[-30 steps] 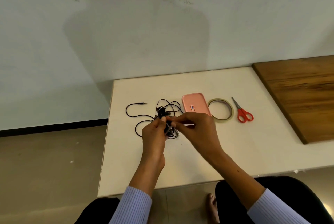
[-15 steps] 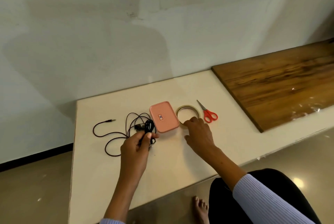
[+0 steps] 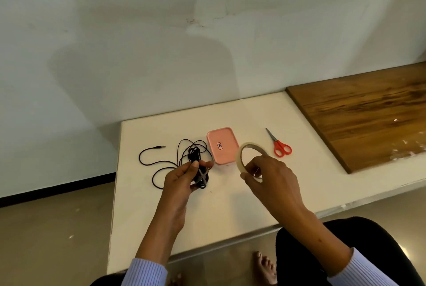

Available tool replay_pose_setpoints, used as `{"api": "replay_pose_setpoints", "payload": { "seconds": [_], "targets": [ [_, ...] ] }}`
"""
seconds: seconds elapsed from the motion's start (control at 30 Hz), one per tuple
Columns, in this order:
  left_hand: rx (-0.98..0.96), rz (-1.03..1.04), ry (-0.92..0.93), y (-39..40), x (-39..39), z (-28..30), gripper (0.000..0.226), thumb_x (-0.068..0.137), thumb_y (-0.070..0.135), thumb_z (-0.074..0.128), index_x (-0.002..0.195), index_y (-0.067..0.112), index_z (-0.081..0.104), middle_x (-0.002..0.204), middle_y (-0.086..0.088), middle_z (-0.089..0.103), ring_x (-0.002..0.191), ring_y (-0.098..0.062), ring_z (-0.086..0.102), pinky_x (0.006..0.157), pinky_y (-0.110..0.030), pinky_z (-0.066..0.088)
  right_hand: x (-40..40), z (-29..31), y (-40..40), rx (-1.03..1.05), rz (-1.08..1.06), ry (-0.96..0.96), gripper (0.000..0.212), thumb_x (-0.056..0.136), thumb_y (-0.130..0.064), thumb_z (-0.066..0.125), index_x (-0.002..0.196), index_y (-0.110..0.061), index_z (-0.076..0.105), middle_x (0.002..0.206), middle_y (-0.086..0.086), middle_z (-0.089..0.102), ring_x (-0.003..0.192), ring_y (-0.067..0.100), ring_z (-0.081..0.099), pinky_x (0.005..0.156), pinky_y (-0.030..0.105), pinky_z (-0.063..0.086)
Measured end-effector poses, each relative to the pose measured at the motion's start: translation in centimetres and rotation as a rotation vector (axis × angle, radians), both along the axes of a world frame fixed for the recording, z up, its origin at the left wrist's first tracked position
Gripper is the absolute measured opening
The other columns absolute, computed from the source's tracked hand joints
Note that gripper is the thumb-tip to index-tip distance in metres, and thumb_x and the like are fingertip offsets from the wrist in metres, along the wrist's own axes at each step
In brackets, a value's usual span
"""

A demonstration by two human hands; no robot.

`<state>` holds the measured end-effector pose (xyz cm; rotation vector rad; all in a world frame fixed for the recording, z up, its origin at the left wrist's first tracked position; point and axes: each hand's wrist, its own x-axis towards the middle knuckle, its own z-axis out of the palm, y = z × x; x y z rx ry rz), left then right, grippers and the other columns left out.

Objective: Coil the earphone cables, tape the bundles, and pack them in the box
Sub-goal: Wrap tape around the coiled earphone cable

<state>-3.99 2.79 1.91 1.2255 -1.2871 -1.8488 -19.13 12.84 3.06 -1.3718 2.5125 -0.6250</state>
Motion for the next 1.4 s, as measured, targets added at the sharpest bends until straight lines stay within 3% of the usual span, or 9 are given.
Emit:
{"api": "replay_pose_setpoints", "payload": {
  "seconds": [0.27,0.43,0.6,0.7,0.77,0.87,1.07,1.2,1.4],
  "targets": [
    [0.167,0.002,0.142,-0.9,0.8,0.3,0.020,0.092,0.018,0.053,0.090,0.009,0.071,0.112,-0.021,0.067,0.101,-0.029,0.062,0.080,-0.033,0.046,3.3,-1.1,-2.1,-0.216,0.260,-0.084,0.011,0.086,-0.025,0.066,0.094,-0.018,0.066,0.092,-0.008,0.064,0.079,0.006,0.053,0.068,0.011,0.039],
    [0.122,0.048,0.132,-1.3,1.3,0.3,0.023,0.094,0.014,0.051,0.084,0.011,0.071,0.094,-0.009,0.074,0.091,-0.023,0.067,0.077,-0.031,0.048,4.0,-1.7,-3.3,-0.218,0.254,-0.184,0.008,0.086,-0.026,0.066,0.091,-0.021,0.064,0.089,-0.009,0.065,0.080,0.008,0.059,0.071,0.024,0.050],
    [0.052,0.016,0.023,-1.6,1.9,-0.1,0.022,0.094,0.021,0.053,0.094,0.012,0.073,0.104,-0.009,0.073,0.106,-0.024,0.065,0.097,-0.037,0.044,4.8,-1.4,-4.3,-0.215,0.177,-0.534,0.003,0.088,-0.021,0.061,0.087,-0.021,0.063,0.081,-0.014,0.066,0.079,-0.005,0.061,0.067,0.007,0.044],
    [0.028,0.013,-0.004,-1.6,2.3,-0.2,0.021,0.094,0.020,0.053,0.094,0.013,0.073,0.097,-0.004,0.074,0.102,-0.019,0.066,0.101,-0.036,0.043,5.0,-1.4,-5.0,-0.186,0.071,-0.692,0.035,0.093,-0.036,0.050,0.082,-0.005,0.065,0.081,0.010,0.069,0.077,0.019,0.062,0.065,0.026,0.044],
    [0.027,-0.007,-0.005,-1.7,2.5,-0.3,0.021,0.094,0.020,0.052,0.094,0.013,0.072,0.100,-0.005,0.074,0.103,-0.018,0.066,0.101,-0.036,0.043,5.0,-1.3,-5.2,-0.182,0.051,-0.677,0.041,0.091,-0.043,0.052,0.079,-0.006,0.065,0.077,0.007,0.069,0.063,0.007,0.058,0.061,0.024,0.042],
    [0.040,-0.028,0.004,-1.7,2.6,-0.4,0.021,0.095,0.020,0.051,0.094,0.013,0.071,0.105,-0.007,0.073,0.106,-0.020,0.065,0.100,-0.037,0.043,4.8,-1.4,-5.5,-0.189,0.044,-0.696,0.033,0.090,-0.036,0.059,0.080,-0.005,0.066,0.074,0.001,0.069,0.058,-0.006,0.058,0.056,0.012,0.041],
    [0.056,0.031,0.040,-1.7,2.4,-0.3,0.024,0.096,0.018,0.048,0.090,0.013,0.072,0.092,-0.007,0.075,0.088,-0.015,0.070,0.082,-0.030,0.047,4.7,-1.7,-5.7,-0.171,0.128,-0.765,0.008,0.085,-0.023,0.067,0.086,-0.015,0.069,0.087,-0.001,0.072,0.074,0.007,0.070,0.067,0.013,0.053],
    [0.178,0.134,0.134,-2.0,2.2,-0.1,0.023,0.096,0.013,0.048,0.087,0.011,0.069,0.070,0.003,0.073,0.067,-0.010,0.067,0.071,-0.027,0.047,4.6,-1.7,-5.7,-0.163,0.157,-0.796,0.012,0.085,-0.012,0.066,0.094,-0.012,0.073,0.087,0.000,0.073,0.080,0.007,0.068,0.072,0.014,0.052],
    [0.296,0.149,0.213,-2.0,2.1,-0.1,0.022,0.096,0.012,0.047,0.088,0.009,0.068,0.067,0.001,0.072,0.061,-0.009,0.065,0.075,-0.028,0.047,4.9,-1.8,-5.6,-0.200,0.125,-0.633,0.015,0.082,-0.016,0.061,0.073,-0.012,0.072,0.069,-0.002,0.070,0.072,0.012,0.062,0.064,0.025,0.047]
  ]
}}
